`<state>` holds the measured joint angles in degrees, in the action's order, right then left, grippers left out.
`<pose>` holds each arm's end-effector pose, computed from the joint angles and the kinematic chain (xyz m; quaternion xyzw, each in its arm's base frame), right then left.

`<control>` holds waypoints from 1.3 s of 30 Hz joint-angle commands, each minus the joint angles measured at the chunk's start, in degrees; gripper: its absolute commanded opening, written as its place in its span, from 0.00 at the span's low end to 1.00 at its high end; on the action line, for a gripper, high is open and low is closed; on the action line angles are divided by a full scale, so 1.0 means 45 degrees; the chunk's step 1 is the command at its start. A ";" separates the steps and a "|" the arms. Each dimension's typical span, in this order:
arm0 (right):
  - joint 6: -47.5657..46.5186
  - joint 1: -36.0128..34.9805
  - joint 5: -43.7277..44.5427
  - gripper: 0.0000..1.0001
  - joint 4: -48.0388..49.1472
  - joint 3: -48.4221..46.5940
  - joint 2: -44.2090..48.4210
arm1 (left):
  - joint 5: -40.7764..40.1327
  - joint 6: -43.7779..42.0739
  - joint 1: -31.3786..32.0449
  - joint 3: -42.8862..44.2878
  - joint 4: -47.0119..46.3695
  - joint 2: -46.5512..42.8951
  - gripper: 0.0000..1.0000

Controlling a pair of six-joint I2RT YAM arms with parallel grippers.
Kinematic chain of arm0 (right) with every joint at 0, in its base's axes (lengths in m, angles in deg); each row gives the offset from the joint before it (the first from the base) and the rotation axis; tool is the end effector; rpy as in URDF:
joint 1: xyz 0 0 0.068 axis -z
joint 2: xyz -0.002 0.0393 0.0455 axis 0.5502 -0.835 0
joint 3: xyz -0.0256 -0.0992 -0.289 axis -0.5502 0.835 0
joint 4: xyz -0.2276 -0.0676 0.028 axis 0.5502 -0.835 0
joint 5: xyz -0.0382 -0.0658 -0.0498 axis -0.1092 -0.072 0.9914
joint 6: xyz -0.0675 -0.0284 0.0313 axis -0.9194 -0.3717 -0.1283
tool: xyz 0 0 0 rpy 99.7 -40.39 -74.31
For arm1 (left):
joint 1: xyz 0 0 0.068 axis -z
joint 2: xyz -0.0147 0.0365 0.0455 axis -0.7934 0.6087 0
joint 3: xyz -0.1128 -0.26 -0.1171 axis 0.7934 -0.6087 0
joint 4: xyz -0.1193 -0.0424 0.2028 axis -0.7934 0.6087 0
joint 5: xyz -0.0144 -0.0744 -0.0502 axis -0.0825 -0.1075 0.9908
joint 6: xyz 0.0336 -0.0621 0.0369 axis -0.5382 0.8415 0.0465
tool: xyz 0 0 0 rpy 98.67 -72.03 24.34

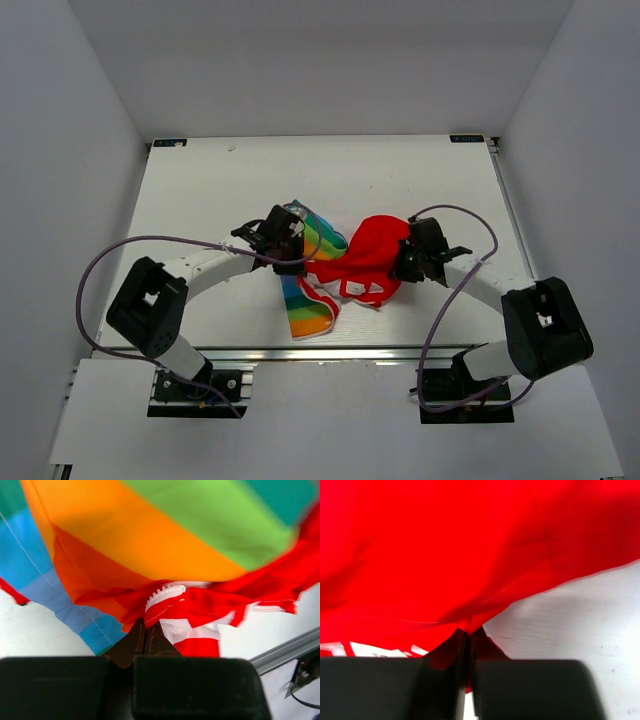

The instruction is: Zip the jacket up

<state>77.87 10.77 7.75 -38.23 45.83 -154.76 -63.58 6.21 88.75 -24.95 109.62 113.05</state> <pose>0.2360 0.1029 0.1900 0.0518 0.9417 0.1731 0.2838 0.2424 -0.1870 0.2099 0.0559 0.9626 -0.1888 0.1863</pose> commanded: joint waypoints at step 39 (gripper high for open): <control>-0.1970 0.0708 0.3599 0.00 -0.5240 -1.5322 -0.5356 | -0.5315 0.0543 -0.3346 0.8561 0.4384 0.2243 0.04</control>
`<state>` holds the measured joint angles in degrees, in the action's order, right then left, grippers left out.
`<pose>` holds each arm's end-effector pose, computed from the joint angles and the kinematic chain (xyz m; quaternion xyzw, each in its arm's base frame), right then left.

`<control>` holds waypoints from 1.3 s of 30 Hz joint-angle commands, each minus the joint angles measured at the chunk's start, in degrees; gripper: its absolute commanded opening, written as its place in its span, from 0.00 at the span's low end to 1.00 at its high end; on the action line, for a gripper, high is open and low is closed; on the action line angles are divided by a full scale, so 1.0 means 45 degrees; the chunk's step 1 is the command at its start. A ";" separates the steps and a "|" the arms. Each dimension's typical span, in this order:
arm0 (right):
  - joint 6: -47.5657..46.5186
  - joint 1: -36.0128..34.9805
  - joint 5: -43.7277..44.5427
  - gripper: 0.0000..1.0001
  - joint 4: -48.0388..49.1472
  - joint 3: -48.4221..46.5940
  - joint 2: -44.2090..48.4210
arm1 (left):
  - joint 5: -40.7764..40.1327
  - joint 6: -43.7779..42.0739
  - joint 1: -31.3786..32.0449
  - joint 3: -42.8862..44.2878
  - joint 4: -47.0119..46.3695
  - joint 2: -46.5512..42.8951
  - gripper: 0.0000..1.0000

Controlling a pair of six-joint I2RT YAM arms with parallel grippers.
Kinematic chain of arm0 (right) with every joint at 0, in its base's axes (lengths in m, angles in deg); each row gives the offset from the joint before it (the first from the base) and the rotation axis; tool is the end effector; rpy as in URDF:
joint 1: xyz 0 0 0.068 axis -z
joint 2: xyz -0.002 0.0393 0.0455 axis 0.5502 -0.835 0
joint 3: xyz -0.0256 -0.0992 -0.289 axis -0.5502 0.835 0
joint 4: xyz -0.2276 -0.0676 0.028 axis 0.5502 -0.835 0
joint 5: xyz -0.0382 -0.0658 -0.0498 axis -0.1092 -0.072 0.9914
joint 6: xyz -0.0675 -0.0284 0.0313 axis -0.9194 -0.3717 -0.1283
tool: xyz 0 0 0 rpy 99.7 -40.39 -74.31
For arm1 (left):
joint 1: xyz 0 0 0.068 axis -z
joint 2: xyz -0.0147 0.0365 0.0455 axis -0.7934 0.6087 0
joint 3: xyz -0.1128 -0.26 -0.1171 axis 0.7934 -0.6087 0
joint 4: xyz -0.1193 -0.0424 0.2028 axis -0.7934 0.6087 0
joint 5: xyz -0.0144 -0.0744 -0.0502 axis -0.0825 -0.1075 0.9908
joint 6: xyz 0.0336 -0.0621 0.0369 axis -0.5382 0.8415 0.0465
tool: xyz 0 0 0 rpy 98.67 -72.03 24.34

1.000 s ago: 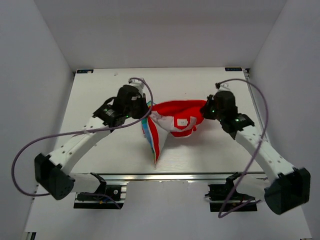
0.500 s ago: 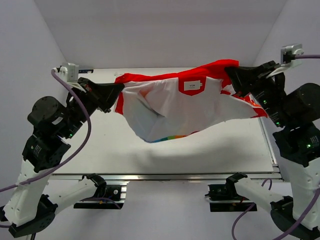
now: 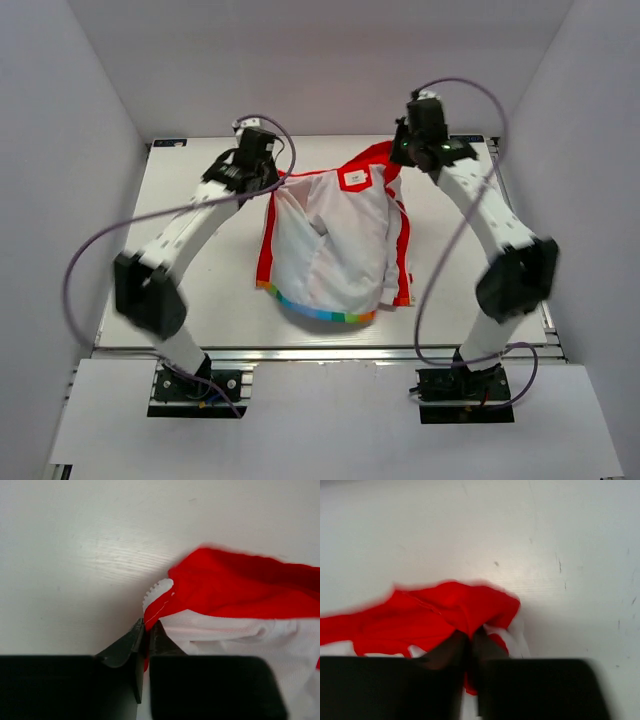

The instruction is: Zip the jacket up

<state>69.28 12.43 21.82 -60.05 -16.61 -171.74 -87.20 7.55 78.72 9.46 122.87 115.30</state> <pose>0.3751 0.1302 0.4149 0.0521 0.8517 0.1135 0.5088 0.3331 -0.1412 0.3677 -0.1127 0.8944 -0.0827 0.4248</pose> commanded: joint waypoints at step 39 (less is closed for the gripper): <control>0.2279 0.0710 -0.0917 0.86 0.3803 1.5032 0.6343 | 0.2861 0.3468 -0.1275 -1.1127 -0.2267 -0.2507 0.81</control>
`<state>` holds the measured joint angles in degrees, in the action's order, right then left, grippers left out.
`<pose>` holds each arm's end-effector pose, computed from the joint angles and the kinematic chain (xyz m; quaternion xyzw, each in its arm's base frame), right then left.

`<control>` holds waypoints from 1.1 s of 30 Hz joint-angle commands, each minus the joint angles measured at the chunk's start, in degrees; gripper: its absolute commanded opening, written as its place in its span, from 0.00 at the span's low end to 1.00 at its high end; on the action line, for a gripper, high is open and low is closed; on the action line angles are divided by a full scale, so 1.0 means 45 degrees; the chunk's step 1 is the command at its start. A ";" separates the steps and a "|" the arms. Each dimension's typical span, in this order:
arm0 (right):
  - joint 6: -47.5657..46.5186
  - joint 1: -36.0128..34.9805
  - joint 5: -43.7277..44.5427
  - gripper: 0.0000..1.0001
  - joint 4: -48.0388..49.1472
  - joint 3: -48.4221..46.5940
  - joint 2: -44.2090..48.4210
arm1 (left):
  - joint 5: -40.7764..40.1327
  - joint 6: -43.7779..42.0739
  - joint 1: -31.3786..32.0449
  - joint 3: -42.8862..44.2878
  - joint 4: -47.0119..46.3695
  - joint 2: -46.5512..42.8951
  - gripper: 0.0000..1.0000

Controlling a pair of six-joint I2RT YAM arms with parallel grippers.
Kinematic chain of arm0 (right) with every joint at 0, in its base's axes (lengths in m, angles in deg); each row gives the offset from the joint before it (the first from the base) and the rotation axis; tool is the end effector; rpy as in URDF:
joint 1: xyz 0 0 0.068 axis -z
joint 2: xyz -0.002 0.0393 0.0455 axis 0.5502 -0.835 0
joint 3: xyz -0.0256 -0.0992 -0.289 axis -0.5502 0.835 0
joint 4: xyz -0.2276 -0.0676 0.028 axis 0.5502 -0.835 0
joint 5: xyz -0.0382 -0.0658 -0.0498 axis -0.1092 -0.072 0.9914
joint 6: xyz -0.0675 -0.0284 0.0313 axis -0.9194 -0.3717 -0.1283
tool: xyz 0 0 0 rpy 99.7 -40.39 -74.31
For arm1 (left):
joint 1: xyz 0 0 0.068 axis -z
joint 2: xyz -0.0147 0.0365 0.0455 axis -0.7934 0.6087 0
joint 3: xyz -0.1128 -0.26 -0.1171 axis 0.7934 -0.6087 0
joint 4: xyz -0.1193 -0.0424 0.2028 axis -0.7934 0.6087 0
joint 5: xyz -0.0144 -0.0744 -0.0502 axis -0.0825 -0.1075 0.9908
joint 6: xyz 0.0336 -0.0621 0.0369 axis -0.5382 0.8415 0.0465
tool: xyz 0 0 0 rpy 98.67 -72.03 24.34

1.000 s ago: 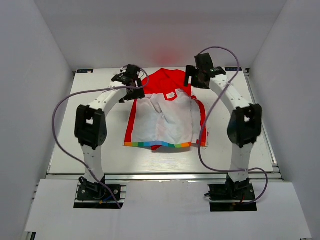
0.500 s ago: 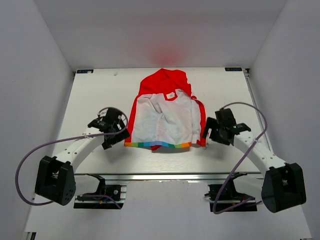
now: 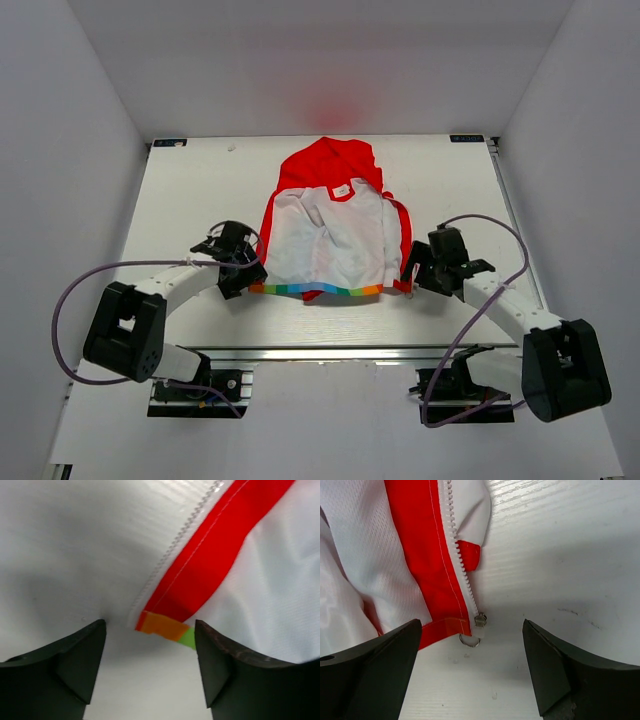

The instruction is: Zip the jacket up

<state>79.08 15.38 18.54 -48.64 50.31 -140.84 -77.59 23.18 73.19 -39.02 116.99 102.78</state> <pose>0.1937 0.0539 0.2018 0.1302 0.9356 0.0802 0.3183 0.2108 -0.0697 0.1797 -0.2454 0.9531 -0.0388 0.1731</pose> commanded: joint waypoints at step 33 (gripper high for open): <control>-0.1848 -0.0295 0.2487 0.00 -0.4334 -0.3704 0.1482 | -0.0641 -0.0277 -0.0046 -0.0415 -0.0064 -0.5445 0.00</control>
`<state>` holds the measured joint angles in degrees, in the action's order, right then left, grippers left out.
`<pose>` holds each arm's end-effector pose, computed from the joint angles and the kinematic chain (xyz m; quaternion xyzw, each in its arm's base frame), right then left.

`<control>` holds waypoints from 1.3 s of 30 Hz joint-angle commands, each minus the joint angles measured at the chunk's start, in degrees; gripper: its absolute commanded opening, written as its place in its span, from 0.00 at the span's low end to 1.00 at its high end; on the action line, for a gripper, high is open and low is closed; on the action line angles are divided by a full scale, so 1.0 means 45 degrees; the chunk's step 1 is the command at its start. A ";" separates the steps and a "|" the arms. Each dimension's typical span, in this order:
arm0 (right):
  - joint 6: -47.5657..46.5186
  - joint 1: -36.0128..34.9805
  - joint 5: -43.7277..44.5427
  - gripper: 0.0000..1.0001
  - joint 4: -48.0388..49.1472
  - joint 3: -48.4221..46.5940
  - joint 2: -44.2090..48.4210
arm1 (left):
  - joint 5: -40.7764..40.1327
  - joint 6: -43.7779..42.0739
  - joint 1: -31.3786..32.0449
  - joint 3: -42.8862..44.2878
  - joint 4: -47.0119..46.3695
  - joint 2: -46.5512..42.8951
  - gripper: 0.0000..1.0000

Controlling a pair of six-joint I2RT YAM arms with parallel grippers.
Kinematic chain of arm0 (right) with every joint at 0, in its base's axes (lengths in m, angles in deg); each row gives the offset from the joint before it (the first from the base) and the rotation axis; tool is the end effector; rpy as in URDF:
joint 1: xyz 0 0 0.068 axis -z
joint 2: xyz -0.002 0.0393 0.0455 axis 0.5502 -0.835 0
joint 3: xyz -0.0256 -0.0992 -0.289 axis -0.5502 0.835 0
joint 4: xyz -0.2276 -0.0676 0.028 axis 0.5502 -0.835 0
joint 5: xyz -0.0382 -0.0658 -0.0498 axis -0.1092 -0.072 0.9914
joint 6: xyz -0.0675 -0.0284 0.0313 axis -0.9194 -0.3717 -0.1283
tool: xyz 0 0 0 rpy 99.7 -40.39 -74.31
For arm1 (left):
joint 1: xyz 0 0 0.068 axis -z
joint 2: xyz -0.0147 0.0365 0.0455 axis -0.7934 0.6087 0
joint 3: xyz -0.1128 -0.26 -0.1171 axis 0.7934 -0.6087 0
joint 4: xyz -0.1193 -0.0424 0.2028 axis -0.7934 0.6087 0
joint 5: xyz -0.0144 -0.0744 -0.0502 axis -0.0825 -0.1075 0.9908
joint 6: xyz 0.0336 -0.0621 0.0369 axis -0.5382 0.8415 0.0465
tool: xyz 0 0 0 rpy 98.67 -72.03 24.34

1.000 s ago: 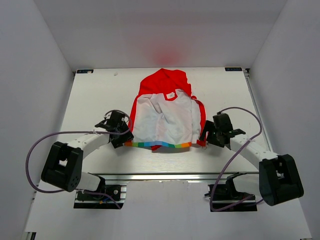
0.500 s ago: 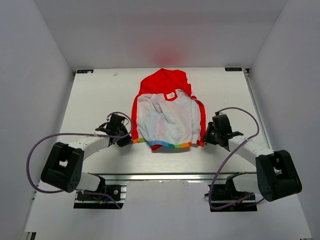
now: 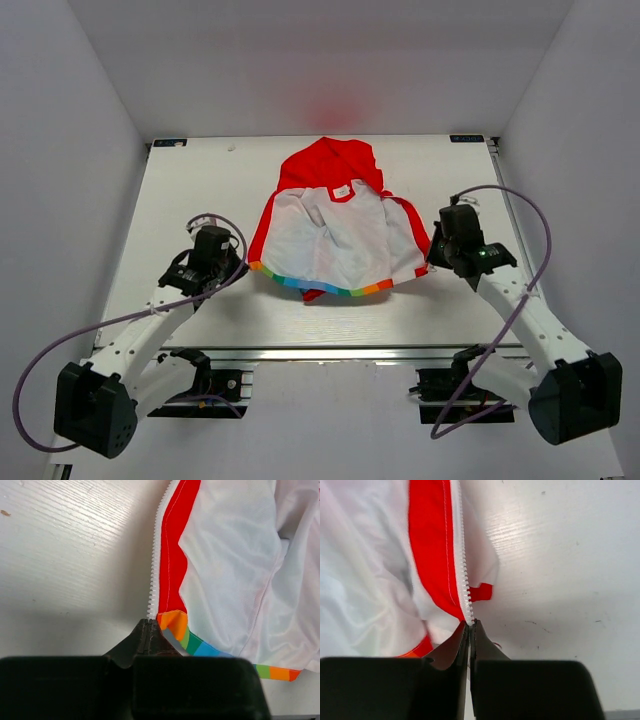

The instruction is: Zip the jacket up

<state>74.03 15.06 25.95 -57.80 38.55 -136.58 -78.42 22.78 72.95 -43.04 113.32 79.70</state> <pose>0.1990 0.0476 0.2670 0.1122 0.9121 0.0335 0.3930 0.1705 -0.0527 0.2370 -0.2466 0.8990 -0.1421 0.3328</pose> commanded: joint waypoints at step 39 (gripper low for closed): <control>0.0057 -0.1572 -0.3143 0.00 -0.0447 0.1874 0.1923 | -0.2150 -0.1801 0.6355 0.7442 0.3173 0.6016 0.98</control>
<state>78.51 7.86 17.34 -61.88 45.70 -127.22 -81.43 5.84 102.11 -4.84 120.27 114.14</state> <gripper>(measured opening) 0.023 0.782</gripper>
